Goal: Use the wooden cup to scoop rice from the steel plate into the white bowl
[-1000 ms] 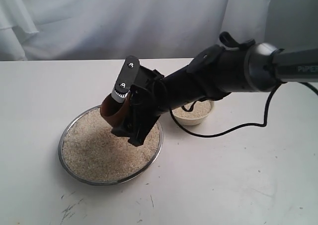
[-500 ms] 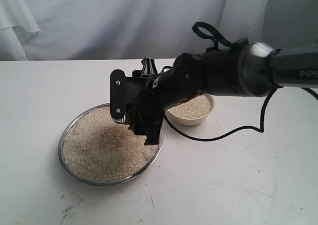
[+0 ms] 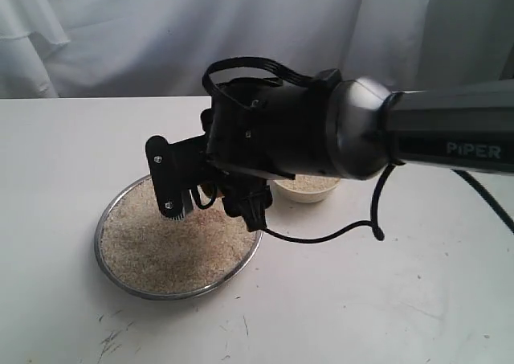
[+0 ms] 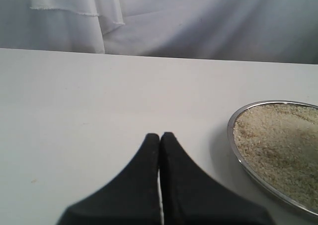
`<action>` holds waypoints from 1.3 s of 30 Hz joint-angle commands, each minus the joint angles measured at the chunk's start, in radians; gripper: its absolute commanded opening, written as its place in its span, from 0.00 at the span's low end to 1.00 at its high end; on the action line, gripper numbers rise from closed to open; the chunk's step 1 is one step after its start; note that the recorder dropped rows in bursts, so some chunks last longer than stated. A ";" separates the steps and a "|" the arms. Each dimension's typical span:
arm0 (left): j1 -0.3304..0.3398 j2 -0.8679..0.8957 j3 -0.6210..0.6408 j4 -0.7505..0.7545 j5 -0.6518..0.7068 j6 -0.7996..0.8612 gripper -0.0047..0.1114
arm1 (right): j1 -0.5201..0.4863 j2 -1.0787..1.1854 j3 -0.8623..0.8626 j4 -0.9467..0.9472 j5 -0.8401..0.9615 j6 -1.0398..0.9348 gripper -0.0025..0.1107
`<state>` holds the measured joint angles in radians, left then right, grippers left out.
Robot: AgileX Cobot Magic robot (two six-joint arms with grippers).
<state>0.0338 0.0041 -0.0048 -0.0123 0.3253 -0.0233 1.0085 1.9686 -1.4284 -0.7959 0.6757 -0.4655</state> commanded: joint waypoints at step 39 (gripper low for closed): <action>-0.003 -0.004 0.005 0.000 -0.006 0.000 0.04 | 0.106 0.328 -0.175 -0.419 0.207 0.024 0.02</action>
<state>0.0338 0.0041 -0.0048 -0.0123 0.3253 -0.0233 1.1024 2.3001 -1.5965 -1.2186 0.8934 -0.4422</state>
